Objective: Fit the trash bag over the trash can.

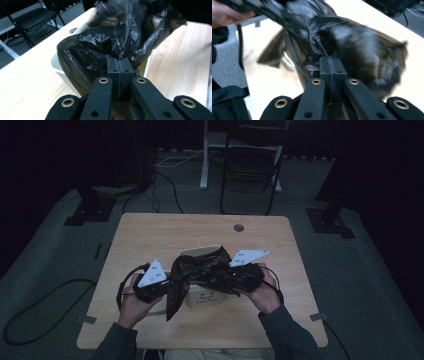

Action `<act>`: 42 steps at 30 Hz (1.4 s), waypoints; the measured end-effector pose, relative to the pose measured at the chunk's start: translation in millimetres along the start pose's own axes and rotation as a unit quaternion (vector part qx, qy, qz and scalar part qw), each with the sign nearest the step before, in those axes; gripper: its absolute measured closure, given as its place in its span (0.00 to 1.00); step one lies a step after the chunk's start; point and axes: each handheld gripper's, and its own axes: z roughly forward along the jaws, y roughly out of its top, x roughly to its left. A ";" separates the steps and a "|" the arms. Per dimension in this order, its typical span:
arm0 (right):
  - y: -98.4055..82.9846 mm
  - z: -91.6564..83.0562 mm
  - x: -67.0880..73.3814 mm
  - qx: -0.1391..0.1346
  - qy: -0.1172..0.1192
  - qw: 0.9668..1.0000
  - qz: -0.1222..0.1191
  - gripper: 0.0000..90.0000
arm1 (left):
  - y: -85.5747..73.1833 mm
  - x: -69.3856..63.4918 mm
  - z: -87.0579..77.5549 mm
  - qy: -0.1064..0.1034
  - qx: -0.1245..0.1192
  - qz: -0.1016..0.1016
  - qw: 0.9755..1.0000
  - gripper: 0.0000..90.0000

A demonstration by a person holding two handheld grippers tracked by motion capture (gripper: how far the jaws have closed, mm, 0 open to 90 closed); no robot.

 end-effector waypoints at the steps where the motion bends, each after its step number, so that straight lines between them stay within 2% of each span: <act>1: -3.2 -0.9 -3.2 0.003 -0.005 1.000 0.006 1.00 | -1.6 4.0 -1.6 0.000 -0.004 -0.010 1.000 1.00; 3: -9.6 -2.6 -8.3 0.011 -0.012 1.000 0.016 1.00 | -4.3 12.4 -4.2 0.000 -0.008 -0.030 1.000 1.00; 4: -9.6 -2.6 -8.3 0.011 -0.012 1.000 0.016 1.00 | -4.3 12.4 -4.2 0.000 -0.008 -0.030 1.000 1.00; 5: -12.7 -3.7 -10.5 0.015 -0.016 1.000 0.020 1.00 | -7.7 22.4 -6.0 0.001 -0.013 -0.052 0.999 1.00; 9: -29.9 -8.5 -22.5 0.028 -0.033 0.998 0.044 1.00 | -14.8 42.4 -5.6 0.013 -0.003 -0.083 0.996 1.00; 14: -45.5 -14.7 -36.0 0.036 -0.050 0.995 0.073 1.00 | -29.7 70.8 -2.7 0.030 0.017 -0.136 0.990 1.00; 17: -51.6 -18.4 -42.3 0.037 -0.057 0.994 0.087 1.00 | -35.2 80.5 -1.9 0.032 0.024 -0.152 0.988 1.00; 20: -53.3 -19.0 -45.2 0.035 -0.052 0.994 0.093 1.00 | -35.6 82.9 3.5 0.033 0.036 -0.157 0.986 1.00; 27: -47.8 -16.7 -38.1 0.032 -0.043 0.996 0.069 0.94 | -28.7 76.1 10.2 0.028 0.042 -0.142 0.989 0.98; 29: -46.0 -16.7 -37.0 0.030 -0.042 0.996 0.067 0.94 | -26.5 73.9 11.5 0.028 0.043 -0.137 0.989 0.96; 31: -41.6 -16.5 -34.4 0.026 -0.041 0.997 0.062 0.94 | -23.6 71.5 12.4 0.034 0.048 -0.132 0.990 0.89; 36: -36.7 -13.2 -33.0 0.021 -0.041 0.997 0.060 0.95 | -17.6 67.8 5.0 0.029 0.039 -0.130 0.990 0.72; 42: -34.8 -8.7 -32.4 0.023 -0.039 0.997 0.062 0.96 | -11.2 63.4 -7.6 0.020 0.016 -0.132 0.991 0.64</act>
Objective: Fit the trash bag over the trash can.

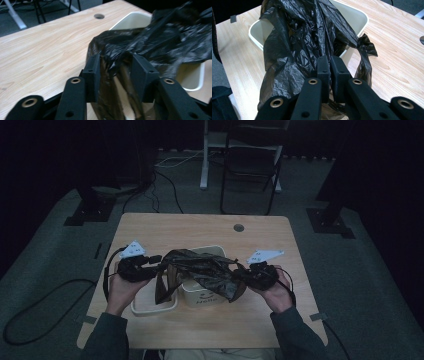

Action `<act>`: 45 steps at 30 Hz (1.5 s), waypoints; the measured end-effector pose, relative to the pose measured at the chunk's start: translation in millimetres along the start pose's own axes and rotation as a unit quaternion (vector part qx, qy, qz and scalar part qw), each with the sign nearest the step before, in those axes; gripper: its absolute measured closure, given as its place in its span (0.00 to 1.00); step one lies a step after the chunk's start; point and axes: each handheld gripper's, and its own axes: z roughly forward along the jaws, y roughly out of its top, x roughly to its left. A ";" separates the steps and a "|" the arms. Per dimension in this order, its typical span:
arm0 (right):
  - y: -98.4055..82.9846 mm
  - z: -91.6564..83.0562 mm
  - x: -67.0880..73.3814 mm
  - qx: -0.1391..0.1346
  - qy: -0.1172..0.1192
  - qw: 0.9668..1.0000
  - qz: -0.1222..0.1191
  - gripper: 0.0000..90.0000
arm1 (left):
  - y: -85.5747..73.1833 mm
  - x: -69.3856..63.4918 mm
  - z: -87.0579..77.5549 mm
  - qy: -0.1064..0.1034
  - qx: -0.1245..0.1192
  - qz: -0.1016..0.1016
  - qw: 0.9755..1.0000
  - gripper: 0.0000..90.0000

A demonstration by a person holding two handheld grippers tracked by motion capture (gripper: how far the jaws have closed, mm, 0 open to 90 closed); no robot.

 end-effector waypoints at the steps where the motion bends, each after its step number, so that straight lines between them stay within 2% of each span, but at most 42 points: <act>1: 0.5 0.3 0.5 -0.001 0.001 1.000 -0.001 0.96 | 1.0 -1.5 -1.9 -0.002 -0.003 0.003 1.000 0.64; 7: 3.6 0.7 2.3 -0.005 0.003 1.000 -0.001 0.96 | 6.4 -18.4 -11.4 -0.007 -0.019 0.029 0.999 0.64; 12: 3.3 1.3 1.7 -0.005 0.003 1.000 0.002 0.96 | 5.6 -38.8 -13.2 -0.024 -0.020 0.055 0.998 0.65; 17: 3.1 2.2 1.7 -0.004 0.004 1.000 0.003 0.96 | 2.1 -54.8 0.0 -0.032 0.015 0.081 0.996 0.65; 22: 3.7 2.5 2.6 -0.004 0.005 1.000 0.001 0.96 | -0.1 -60.1 14.1 -0.036 0.033 0.088 0.995 0.63; 30: 3.9 2.4 2.7 -0.006 0.005 1.000 0.002 0.96 | -1.5 -71.8 32.2 -0.012 0.054 0.114 0.992 0.61; 32: 4.1 2.0 2.7 -0.006 0.005 1.000 0.003 0.96 | -2.2 -75.3 36.5 0.001 0.058 0.122 0.991 0.62; 35: 3.9 0.7 2.0 -0.007 0.003 1.000 0.003 0.96 | -2.8 -79.9 43.0 0.024 0.071 0.140 0.987 0.68; 38: 3.1 -0.5 0.9 -0.006 0.002 1.000 0.004 0.96 | -2.7 -83.6 47.1 0.039 0.079 0.154 0.984 0.83; 40: 2.8 -0.8 0.6 -0.006 0.001 1.000 0.004 0.96 | -2.7 -84.3 47.8 0.040 0.080 0.156 0.984 0.91; 41: 2.4 -1.2 0.2 -0.006 0.001 1.000 0.005 0.96 | -2.9 -85.3 47.4 0.041 0.078 0.159 0.983 0.91; 42: 1.7 -1.7 -0.5 -0.006 -0.001 1.000 0.005 0.96 | -2.9 -85.3 46.7 0.040 0.078 0.160 0.983 0.98; 45: 1.1 -2.8 -2.1 -0.007 -0.002 1.000 0.008 0.96 | -3.0 -85.9 41.0 0.033 0.065 0.155 0.985 1.00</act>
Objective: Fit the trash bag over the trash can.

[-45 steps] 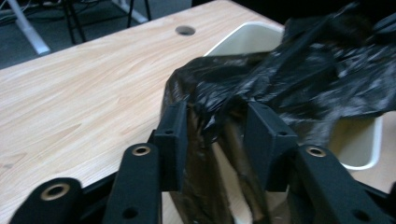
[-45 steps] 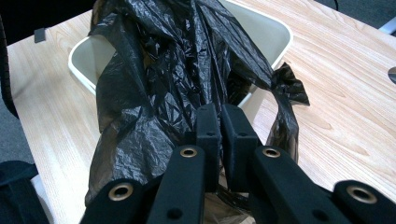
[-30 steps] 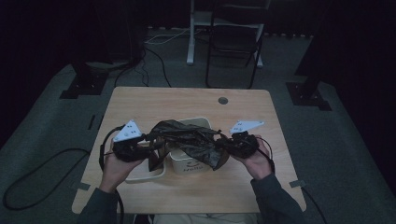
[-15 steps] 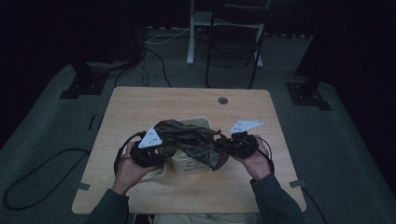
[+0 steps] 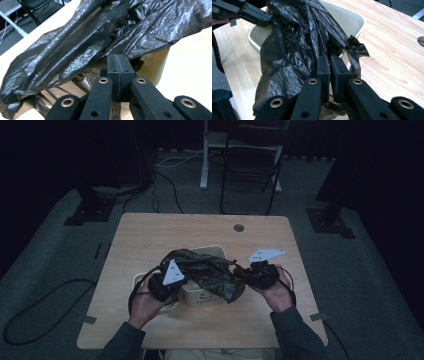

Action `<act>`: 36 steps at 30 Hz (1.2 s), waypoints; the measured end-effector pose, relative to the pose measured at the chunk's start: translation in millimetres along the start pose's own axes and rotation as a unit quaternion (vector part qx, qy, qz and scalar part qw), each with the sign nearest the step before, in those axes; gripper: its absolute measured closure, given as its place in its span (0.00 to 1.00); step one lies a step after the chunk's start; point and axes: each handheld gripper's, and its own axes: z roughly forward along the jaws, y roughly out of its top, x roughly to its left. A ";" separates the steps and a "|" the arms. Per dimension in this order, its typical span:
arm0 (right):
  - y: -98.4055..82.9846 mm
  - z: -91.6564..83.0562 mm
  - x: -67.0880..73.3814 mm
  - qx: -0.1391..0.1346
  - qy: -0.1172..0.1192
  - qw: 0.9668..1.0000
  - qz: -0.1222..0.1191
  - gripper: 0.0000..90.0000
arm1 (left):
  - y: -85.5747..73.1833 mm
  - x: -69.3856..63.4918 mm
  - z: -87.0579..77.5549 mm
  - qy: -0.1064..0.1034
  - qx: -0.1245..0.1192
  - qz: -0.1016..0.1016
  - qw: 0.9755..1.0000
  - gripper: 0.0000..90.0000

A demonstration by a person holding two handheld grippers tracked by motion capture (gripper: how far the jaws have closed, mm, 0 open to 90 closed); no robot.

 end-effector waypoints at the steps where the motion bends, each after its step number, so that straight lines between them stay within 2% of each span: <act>1: -0.2 -0.4 -0.4 0.000 -0.001 1.000 0.001 0.96 | -0.2 -0.1 -3.1 -0.005 -0.005 -0.002 1.000 1.00; 8: -2.7 -0.4 -2.3 0.004 -0.004 1.000 0.002 0.96 | -8.0 -7.9 -14.3 -0.011 -0.010 -0.003 1.000 1.00; 11: -4.8 0.8 -3.6 0.009 -0.004 1.000 0.003 0.96 | -13.9 -11.6 -18.3 -0.023 -0.024 -0.016 0.999 1.00; 16: -6.7 2.0 -7.1 0.009 -0.006 1.000 0.008 0.96 | -23.3 -21.3 -22.3 -0.029 -0.015 -0.009 0.999 1.00; 22: -6.5 2.6 -7.2 0.005 -0.004 1.000 0.011 0.95 | -39.3 -23.0 -14.1 -0.039 0.002 -0.024 0.999 1.00; 24: -4.1 2.1 -5.1 -0.010 0.014 1.000 0.005 0.83 | -41.2 -23.5 -11.5 -0.039 0.006 -0.024 0.999 1.00; 26: -0.8 2.2 -2.6 -0.024 0.021 0.999 0.004 0.76 | -41.8 -23.7 -9.1 -0.041 0.009 -0.023 0.999 1.00; 29: 7.0 5.3 3.4 -0.031 0.037 0.999 -0.007 0.66 | -42.1 -24.2 -6.2 -0.040 0.012 -0.023 0.999 1.00; 31: 12.1 11.0 8.5 -0.024 0.051 0.998 -0.017 0.60 | -42.5 -24.2 -4.2 -0.037 0.015 -0.021 0.999 1.00; 34: 17.5 24.2 15.4 0.004 0.062 0.997 -0.035 0.56 | -43.8 -23.4 -1.2 -0.035 0.019 -0.022 0.999 1.00; 35: 18.5 29.0 16.5 0.013 0.062 0.997 -0.039 0.60 | -44.5 -23.1 -0.6 -0.033 0.021 -0.023 0.999 1.00; 36: 19.3 32.6 16.8 0.019 0.059 0.997 -0.040 0.70 | -45.4 -22.5 0.0 -0.033 0.021 -0.024 0.999 1.00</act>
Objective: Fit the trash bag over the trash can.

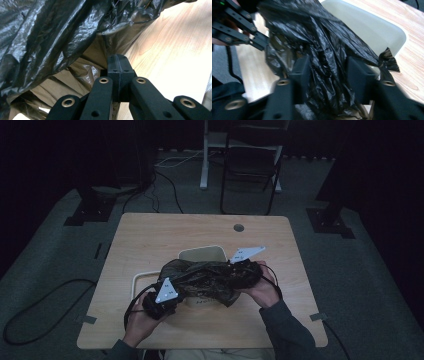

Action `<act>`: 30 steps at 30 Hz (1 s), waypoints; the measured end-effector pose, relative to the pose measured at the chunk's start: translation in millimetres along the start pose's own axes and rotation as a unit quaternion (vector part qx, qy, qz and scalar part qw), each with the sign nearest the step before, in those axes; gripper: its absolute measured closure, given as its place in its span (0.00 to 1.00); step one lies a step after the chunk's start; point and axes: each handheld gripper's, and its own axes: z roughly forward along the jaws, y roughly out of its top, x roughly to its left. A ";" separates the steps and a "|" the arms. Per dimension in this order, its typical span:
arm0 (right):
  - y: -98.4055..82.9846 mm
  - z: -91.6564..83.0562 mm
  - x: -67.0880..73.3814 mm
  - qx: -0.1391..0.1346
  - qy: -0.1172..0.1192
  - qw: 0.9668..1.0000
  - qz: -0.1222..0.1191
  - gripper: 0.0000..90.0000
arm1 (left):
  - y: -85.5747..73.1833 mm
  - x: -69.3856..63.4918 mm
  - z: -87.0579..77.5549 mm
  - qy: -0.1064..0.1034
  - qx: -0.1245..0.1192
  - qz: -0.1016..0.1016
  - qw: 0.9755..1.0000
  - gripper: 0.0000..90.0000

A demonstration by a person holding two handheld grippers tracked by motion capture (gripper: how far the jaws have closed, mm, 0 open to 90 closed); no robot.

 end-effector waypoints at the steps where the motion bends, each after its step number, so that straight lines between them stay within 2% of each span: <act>1: 0.6 3.0 -1.0 0.007 0.003 1.000 -0.002 0.79 | -1.1 0.6 0.5 0.000 0.000 -0.002 1.000 1.00; 3: 1.6 6.0 -4.8 0.012 -0.010 1.000 -0.001 0.93 | -3.5 2.4 1.0 0.002 0.004 -0.005 1.000 1.00; 5: 2.5 6.1 -11.1 0.011 -0.029 0.999 0.010 0.97 | -6.2 4.7 1.5 0.005 0.008 -0.008 1.000 1.00; 9: 2.5 -0.1 -28.8 -0.008 -0.073 0.996 0.045 0.99 | -11.8 8.9 2.6 0.014 0.015 -0.018 1.000 1.00; 13: -0.8 -7.7 -41.6 -0.034 -0.096 0.992 0.073 0.99 | -15.9 12.4 4.1 0.019 0.025 -0.023 0.999 1.00; 15: -3.9 -11.0 -45.0 -0.045 -0.104 0.990 0.083 0.99 | -19.5 16.5 4.2 0.022 0.030 -0.034 0.999 1.00; 17: -7.0 -12.3 -46.9 -0.045 -0.100 0.990 0.089 0.97 | -19.6 17.6 3.1 0.022 0.027 -0.037 0.999 1.00; 18: -8.4 -11.8 -46.9 -0.042 -0.096 0.991 0.089 0.92 | -18.6 16.9 2.0 0.019 0.025 -0.035 0.999 1.00; 21: -10.3 -12.2 -40.5 -0.042 -0.076 0.994 0.071 0.81 | -13.3 11.6 -3.6 0.013 0.011 -0.030 0.999 0.99; 26: -8.1 -22.3 -28.5 -0.056 -0.062 0.995 0.047 0.74 | -4.9 3.1 -15.6 0.010 -0.007 -0.012 1.000 0.88; 30: -7.3 -29.6 -21.4 -0.059 -0.053 0.996 0.037 0.70 | -0.7 0.4 -24.8 0.011 -0.022 -0.008 1.000 0.81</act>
